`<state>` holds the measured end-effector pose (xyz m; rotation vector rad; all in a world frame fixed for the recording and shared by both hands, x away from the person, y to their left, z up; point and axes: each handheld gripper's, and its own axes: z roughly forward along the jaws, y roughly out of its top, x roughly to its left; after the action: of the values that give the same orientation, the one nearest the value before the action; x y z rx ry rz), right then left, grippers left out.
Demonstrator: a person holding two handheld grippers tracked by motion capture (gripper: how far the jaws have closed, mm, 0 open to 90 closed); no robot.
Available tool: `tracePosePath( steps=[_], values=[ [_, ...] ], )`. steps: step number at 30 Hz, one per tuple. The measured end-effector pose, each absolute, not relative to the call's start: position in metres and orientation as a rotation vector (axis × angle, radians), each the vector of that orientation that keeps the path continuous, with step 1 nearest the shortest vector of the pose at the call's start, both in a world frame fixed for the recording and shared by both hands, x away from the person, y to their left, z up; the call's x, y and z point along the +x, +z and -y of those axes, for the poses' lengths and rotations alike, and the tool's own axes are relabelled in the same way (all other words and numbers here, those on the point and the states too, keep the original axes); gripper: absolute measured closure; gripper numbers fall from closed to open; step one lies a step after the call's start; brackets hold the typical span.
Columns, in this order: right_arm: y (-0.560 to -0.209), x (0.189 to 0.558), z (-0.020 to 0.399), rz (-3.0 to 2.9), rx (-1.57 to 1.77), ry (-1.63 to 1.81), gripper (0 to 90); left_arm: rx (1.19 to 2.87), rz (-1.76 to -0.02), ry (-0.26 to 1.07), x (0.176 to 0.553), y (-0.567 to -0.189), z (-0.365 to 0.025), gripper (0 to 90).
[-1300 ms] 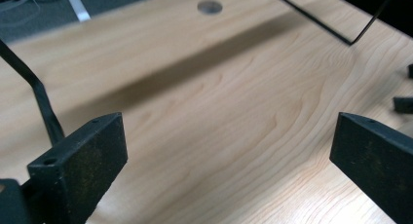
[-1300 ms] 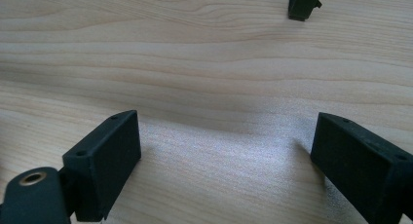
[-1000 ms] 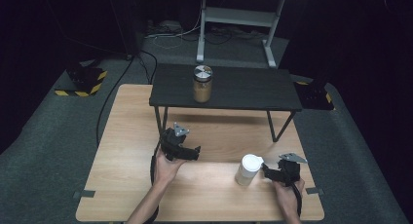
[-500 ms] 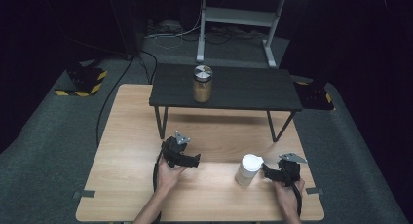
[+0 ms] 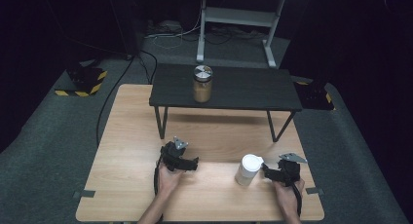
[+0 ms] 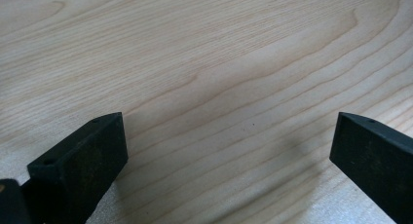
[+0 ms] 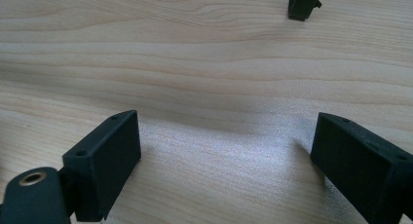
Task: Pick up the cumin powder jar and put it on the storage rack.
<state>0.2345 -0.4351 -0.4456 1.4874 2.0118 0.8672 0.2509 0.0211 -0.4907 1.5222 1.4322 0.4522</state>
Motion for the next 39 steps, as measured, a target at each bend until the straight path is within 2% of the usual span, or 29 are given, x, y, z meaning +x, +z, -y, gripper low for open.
tracePosePath(
  steps=[5, 8, 39],
  values=[
    [-0.446, 0.234, 0.435, -2.012, 1.487, 0.867, 10.1, 1.522, -1.434, 0.459, 0.252, -0.491, -0.02, 0.4],
    [-0.446, 0.234, 0.435, -2.011, 1.487, 0.867, 10.1, 1.56, -1.421, 0.516, 0.25, -0.493, -0.008, 0.6],
    [-0.446, 0.235, 0.434, -2.01, 1.488, 0.867, 10.2, 1.561, -1.42, 0.518, 0.25, -0.493, -0.008, 0.5]
  ],
)
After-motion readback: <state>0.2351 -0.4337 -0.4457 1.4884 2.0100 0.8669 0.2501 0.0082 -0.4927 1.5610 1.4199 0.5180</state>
